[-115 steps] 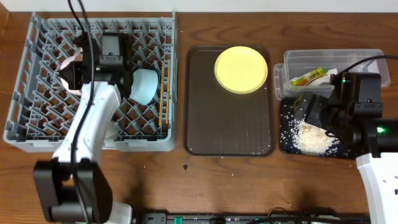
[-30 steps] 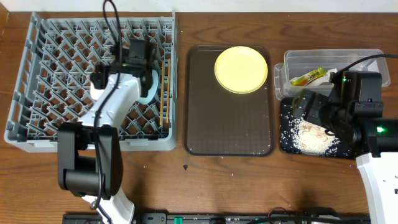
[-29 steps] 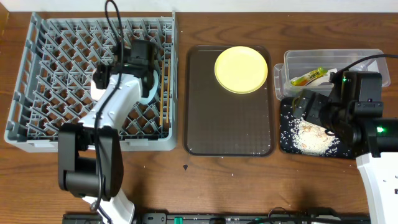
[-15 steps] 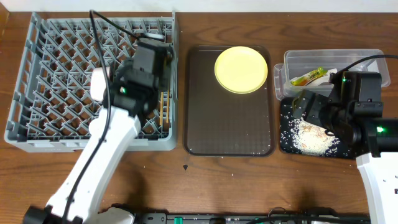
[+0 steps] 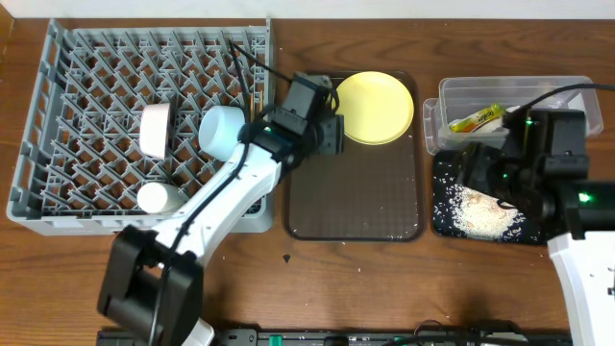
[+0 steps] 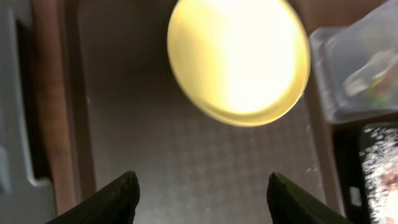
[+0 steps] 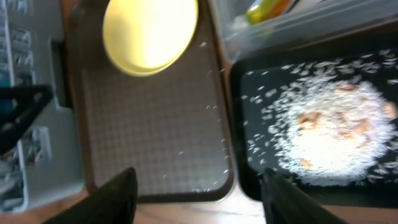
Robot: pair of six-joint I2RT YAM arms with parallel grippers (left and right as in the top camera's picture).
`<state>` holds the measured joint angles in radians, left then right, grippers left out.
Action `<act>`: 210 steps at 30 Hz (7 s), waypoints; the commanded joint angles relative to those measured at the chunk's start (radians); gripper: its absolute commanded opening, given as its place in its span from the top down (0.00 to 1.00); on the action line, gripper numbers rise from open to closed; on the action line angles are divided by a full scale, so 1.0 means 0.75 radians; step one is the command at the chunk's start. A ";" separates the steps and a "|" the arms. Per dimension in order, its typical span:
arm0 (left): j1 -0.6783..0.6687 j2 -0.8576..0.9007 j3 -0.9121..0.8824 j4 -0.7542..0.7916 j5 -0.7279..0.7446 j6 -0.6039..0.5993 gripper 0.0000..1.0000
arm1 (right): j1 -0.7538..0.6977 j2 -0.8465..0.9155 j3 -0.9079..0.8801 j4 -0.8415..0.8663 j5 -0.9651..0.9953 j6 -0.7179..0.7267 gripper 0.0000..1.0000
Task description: Sort waste into correct bins and load items into the dishwasher
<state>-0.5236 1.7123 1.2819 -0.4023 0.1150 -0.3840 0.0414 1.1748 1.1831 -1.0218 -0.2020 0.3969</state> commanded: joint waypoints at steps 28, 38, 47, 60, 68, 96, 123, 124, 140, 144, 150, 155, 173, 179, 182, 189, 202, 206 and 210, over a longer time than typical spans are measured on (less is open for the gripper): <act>0.004 -0.683 0.004 -0.577 0.041 0.008 0.32 | 0.510 1.044 -0.017 0.966 0.487 0.735 0.51; 0.002 -0.682 0.004 -0.609 0.041 0.012 0.33 | 0.537 1.055 -0.017 0.827 0.483 0.712 0.82; 0.002 -0.682 0.004 -0.615 0.040 0.052 0.32 | 0.530 1.011 -0.017 0.776 0.450 0.635 0.99; 0.125 -0.681 0.004 -0.506 0.311 0.037 0.12 | 0.225 0.431 -0.017 0.596 -0.060 -0.013 0.99; 0.323 -0.645 0.004 -0.426 0.906 0.043 0.10 | 0.129 0.250 -0.017 0.555 -0.564 -0.289 0.99; 0.301 -0.832 0.018 -0.685 -0.831 0.381 0.92 | 0.120 0.201 -0.017 0.354 -0.459 -0.381 0.42; 0.826 -0.221 0.014 -0.248 -0.894 1.120 0.92 | 0.121 0.202 -0.017 0.325 -0.459 -0.381 0.33; 0.833 -0.198 0.014 -0.248 -0.878 1.120 0.92 | 0.121 0.202 -0.017 0.325 -0.459 -0.381 0.33; 0.846 -0.110 0.014 -0.142 -0.866 1.103 0.14 | 0.121 0.202 -0.017 0.319 -0.460 -0.380 0.32; 0.809 -0.181 0.017 -0.133 -0.866 1.061 0.12 | 0.121 0.202 -0.017 0.309 -0.459 -0.381 0.32; 0.710 -0.360 0.017 -0.168 -0.858 0.951 0.08 | 0.121 0.202 -0.017 0.309 -0.459 -0.381 0.32; 0.605 -0.506 0.017 -0.272 -0.732 0.870 0.08 | 0.121 0.202 -0.017 0.308 -0.459 -0.381 0.32; 0.210 -1.019 0.016 -0.685 -0.308 0.300 0.07 | 0.121 -0.164 0.011 0.349 -0.389 -0.425 0.01; 0.210 -1.065 0.017 -0.736 -0.308 0.300 0.07 | 0.121 -0.339 0.011 0.348 -0.409 -0.376 0.01; 0.210 -1.062 0.016 -0.741 -0.308 0.300 0.07 | 0.121 -0.390 0.011 0.348 -0.409 -0.371 0.01; 0.210 -1.047 0.016 -0.741 -0.308 0.300 0.07 | 0.121 -0.417 0.011 0.302 -0.356 -0.392 0.01; 0.210 -1.039 0.016 -0.742 -0.308 0.300 0.07 | 0.118 -0.632 -0.143 0.426 -0.314 -0.971 0.01; 0.210 -1.039 0.016 -0.742 -0.307 0.300 0.07 | 0.118 -0.776 -0.401 0.491 -0.302 -1.005 0.01; 0.210 -1.039 0.016 -0.742 -0.308 0.300 0.06 | 0.117 -0.971 -0.670 0.558 -0.294 -1.005 0.01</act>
<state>-0.3622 0.9333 1.2797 -0.9611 -0.1238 -0.1539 0.1394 0.5396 0.7925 -0.6380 -0.4416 -0.3096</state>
